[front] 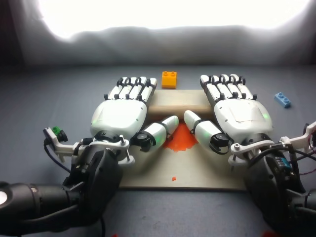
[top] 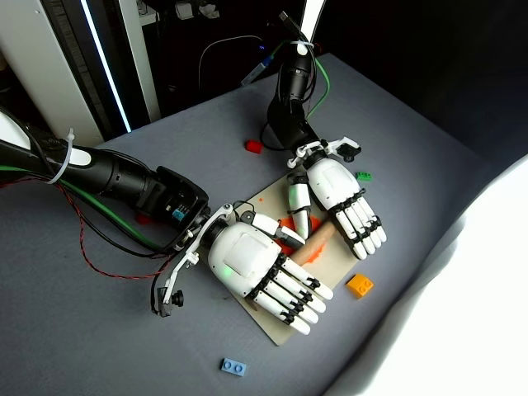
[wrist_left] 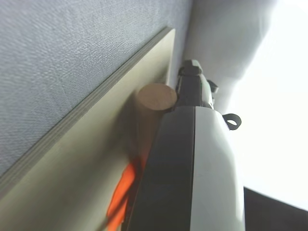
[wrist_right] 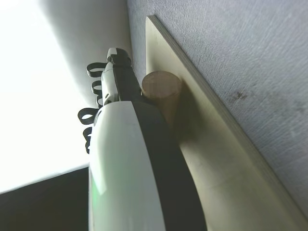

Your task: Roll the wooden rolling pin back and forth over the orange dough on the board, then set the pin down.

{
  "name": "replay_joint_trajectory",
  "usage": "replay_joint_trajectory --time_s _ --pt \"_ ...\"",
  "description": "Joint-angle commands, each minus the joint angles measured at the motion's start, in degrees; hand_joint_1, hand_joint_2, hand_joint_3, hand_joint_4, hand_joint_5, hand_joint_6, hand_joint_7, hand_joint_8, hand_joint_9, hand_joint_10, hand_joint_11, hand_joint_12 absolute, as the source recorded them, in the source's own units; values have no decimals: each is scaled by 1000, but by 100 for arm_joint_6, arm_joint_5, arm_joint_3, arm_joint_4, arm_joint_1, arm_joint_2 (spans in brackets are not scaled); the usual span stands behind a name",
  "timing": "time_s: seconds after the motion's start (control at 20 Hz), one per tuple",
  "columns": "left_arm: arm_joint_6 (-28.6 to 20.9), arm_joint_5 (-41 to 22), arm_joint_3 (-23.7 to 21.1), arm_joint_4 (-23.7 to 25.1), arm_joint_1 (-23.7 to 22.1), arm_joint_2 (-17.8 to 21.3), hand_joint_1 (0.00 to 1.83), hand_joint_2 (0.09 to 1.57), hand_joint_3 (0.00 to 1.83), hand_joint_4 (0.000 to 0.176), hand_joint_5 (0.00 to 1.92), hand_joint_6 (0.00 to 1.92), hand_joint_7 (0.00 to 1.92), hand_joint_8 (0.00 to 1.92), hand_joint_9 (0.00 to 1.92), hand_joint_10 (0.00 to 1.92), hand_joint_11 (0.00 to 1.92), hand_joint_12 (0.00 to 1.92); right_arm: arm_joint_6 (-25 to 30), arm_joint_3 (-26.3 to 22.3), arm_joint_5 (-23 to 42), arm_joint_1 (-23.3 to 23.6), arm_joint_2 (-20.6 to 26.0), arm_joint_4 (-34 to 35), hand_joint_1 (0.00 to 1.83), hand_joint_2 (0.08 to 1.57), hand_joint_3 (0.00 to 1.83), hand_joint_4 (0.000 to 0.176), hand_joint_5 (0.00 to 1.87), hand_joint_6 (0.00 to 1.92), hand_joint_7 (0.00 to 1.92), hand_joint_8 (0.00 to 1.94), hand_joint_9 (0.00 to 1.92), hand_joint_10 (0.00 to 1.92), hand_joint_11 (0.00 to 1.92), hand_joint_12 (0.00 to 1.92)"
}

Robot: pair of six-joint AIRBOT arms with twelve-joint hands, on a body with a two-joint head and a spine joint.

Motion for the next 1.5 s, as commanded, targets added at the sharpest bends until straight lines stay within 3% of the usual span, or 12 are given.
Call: replay_joint_trajectory --time_s 0.0,0.5,0.75,1.45 --pt "26 -372 76 14 -20 5 0 1426 5 0 1 0 20 3 4 1 0 0 18 24 304 9 -8 -121 0 1389 2 0 37 11 43 5 0 0 0 0" --pt "-37 -216 265 14 -145 9 0 1424 2 0 0 0 10 0 0 0 0 0 38 126 216 60 -21 37 0 1365 0 0 42 9 50 3 0 0 0 0" --pt "-127 -299 201 242 -164 120 0 1419 0 0 19 7 33 7 4 1 0 0 39 209 163 109 -43 163 0 1363 0 0 37 6 42 3 0 0 0 0" --pt "69 -8 313 182 -241 187 0 1411 0 0 0 0 22 6 0 0 0 0 39 216 122 117 -45 159 0 1370 0 0 38 6 45 5 0 0 0 0"
